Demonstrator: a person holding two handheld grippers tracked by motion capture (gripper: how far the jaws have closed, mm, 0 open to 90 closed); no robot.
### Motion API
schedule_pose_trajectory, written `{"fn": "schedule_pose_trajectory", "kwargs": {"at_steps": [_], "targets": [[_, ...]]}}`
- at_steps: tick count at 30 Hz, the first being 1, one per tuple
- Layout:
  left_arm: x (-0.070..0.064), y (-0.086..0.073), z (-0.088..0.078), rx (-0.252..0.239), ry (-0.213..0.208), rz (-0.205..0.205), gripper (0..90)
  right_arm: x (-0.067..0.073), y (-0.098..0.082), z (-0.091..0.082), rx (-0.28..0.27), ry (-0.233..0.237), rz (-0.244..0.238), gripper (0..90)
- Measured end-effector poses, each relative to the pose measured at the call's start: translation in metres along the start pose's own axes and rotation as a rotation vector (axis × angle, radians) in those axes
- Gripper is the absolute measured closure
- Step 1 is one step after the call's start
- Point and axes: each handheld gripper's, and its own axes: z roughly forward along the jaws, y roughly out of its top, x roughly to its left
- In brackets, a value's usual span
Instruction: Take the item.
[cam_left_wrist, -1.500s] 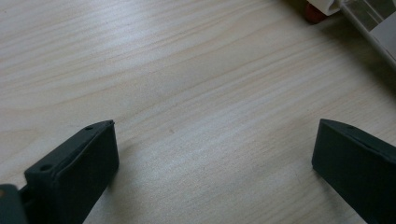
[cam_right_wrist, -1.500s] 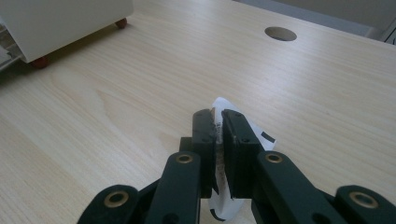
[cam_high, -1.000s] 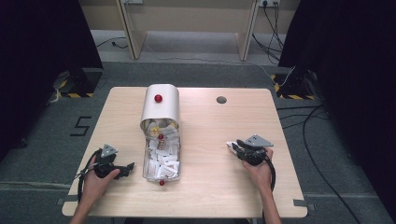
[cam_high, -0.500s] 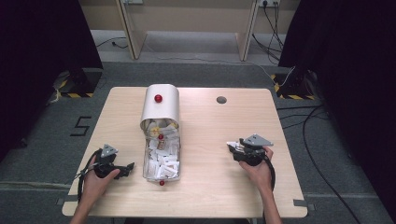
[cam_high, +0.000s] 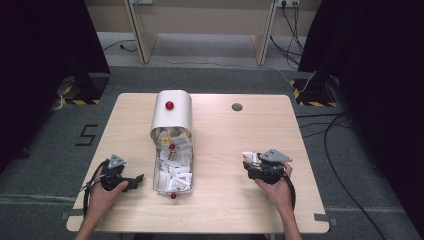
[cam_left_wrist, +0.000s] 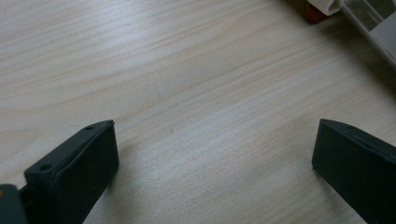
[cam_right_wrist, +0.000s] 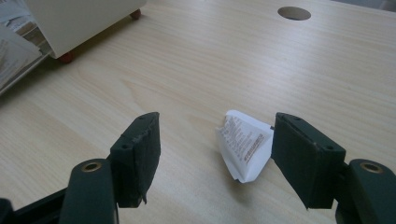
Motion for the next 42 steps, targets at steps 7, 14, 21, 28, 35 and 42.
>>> {"fn": "schedule_pose_trajectory", "kwargs": {"at_steps": [7, 14, 21, 28, 35, 42], "targets": [[0.000, 0.000, 0.000, 0.000, 0.000, 0.000, 0.0, 0.003, -0.002, -0.008, -0.007, 0.002, 0.005, 33.4], [0.000, 0.000, 0.000, 0.000, 0.000, 0.000, 0.0, 0.010, -0.010, -0.014, 0.004, 0.006, 0.001, 33.4], [0.000, 0.000, 0.000, 0.000, 0.000, 0.000, 0.0, 0.016, -0.021, -0.023, 0.021, 0.009, 0.003, 33.1], [0.000, 0.000, 0.000, 0.000, 0.000, 0.000, 0.0, 0.022, -0.030, -0.029, 0.038, 0.015, -0.009, 32.7], [0.000, 0.000, 0.000, 0.000, 0.000, 0.000, 0.0, 0.026, -0.041, -0.038, 0.052, 0.009, -0.013, 32.1], [0.000, 0.000, 0.000, 0.000, 0.000, 0.000, 0.0, 0.027, -0.052, -0.045, 0.073, 0.001, -0.002, 26.4]]}}
